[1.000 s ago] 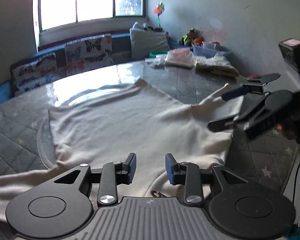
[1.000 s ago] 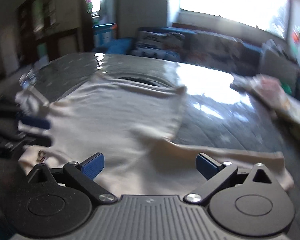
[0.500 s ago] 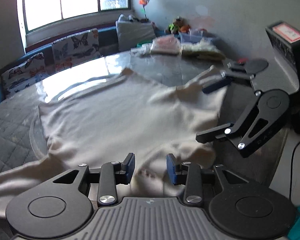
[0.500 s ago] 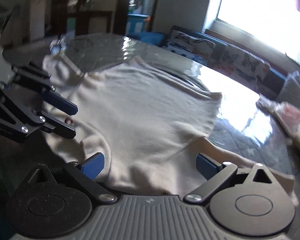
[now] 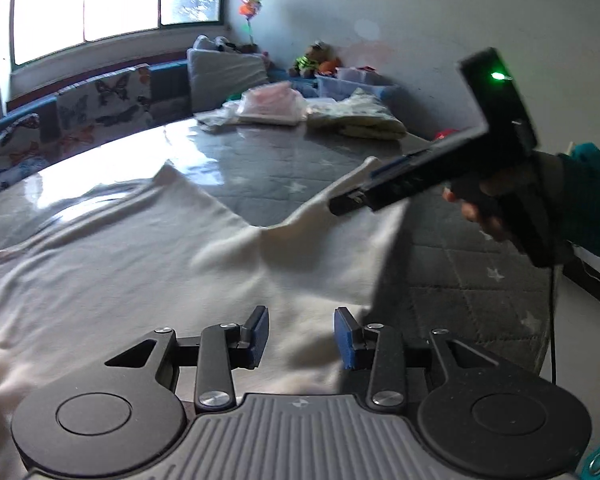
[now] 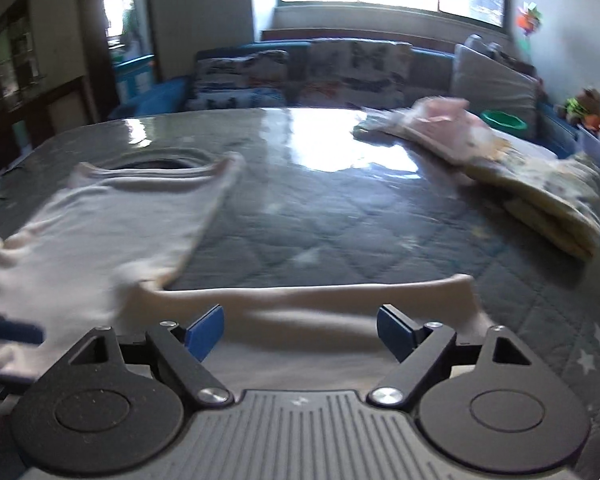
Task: Fold clothes
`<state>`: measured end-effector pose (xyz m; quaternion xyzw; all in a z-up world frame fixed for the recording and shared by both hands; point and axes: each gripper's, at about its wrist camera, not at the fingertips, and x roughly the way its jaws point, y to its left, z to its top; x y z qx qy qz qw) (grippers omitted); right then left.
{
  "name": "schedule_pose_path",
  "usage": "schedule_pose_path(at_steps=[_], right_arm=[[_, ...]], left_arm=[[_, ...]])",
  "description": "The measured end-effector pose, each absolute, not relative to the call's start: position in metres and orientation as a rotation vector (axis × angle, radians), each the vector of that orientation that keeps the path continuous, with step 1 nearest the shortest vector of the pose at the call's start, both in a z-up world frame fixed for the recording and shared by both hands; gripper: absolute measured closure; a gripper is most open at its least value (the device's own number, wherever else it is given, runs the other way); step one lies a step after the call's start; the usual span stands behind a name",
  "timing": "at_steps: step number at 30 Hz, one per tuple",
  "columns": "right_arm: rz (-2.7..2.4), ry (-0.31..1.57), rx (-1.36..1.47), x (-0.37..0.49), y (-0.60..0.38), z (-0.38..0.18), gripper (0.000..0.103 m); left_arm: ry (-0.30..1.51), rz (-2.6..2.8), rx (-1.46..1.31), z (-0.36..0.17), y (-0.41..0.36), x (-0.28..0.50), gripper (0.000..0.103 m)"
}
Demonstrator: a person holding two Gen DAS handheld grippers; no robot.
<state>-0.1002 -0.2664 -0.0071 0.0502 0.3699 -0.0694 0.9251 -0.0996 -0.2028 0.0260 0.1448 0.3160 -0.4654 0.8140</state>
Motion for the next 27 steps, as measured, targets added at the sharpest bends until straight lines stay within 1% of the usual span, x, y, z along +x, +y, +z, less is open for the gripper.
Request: schedule_pose_path(at_steps=[4, 10, 15, 19, 22, 25, 27], right_arm=[[-0.209, 0.763, 0.097, -0.095, -0.291, -0.02, 0.02], [-0.293, 0.738, 0.099, -0.096, -0.311, -0.021, 0.022], [-0.377, 0.733, 0.161, -0.103, -0.332, -0.022, 0.021], [-0.409, 0.724, 0.128, -0.109, -0.33, -0.016, 0.021], [-0.382, 0.709, 0.104, -0.114, -0.319, -0.008, 0.02], [-0.324, 0.71, 0.072, -0.119, -0.297, -0.002, 0.012], [-0.282, 0.714, 0.067, -0.122, -0.282, -0.001, 0.011]], left_arm=[[0.696, -1.008, 0.323, 0.02, -0.208, -0.102, 0.064], [0.707, -1.013, 0.328, 0.017, -0.209, -0.103, 0.063], [0.705, -1.015, 0.331, 0.017, -0.211, -0.103, 0.059], [0.704, -1.009, 0.328, 0.018, -0.213, -0.104, 0.058], [0.703, -0.996, 0.319, 0.02, -0.212, -0.105, 0.054], [0.694, -0.98, 0.313, 0.024, -0.209, -0.106, 0.047], [0.692, -0.963, 0.302, 0.028, -0.205, -0.106, 0.042]])
